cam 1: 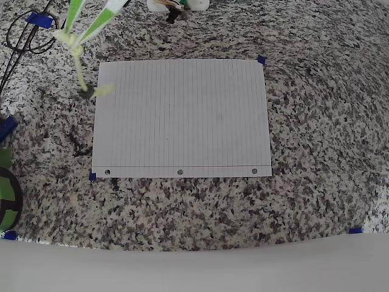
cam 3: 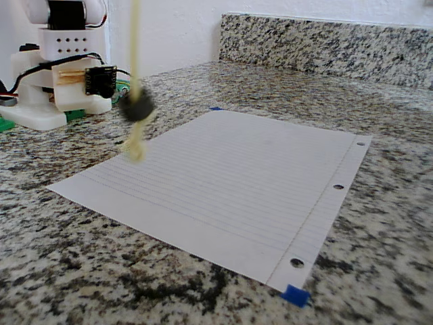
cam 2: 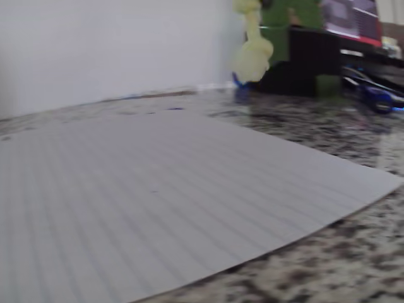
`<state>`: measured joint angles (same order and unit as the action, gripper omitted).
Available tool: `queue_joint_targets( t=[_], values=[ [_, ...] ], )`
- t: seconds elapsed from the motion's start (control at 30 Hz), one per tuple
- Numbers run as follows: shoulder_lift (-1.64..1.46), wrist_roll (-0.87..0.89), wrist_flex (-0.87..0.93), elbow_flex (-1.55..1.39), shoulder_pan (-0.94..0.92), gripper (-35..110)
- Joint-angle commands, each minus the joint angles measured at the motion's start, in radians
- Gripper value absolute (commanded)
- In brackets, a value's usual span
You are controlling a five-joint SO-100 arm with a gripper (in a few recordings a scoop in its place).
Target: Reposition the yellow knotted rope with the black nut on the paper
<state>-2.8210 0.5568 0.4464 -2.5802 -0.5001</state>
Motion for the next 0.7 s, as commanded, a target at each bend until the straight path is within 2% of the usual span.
queue_joint_targets(
  t=[0.0,0.07,0.3,0.67],
  values=[
    [-0.018,0.140,-0.078,-0.044,-0.066,0],
    [-0.043,0.207,-0.081,-0.092,-0.083,0],
    [-0.156,0.193,0.081,-0.144,0.026,0],
    [-0.417,0.192,0.462,-0.276,0.367,0]
  ],
)
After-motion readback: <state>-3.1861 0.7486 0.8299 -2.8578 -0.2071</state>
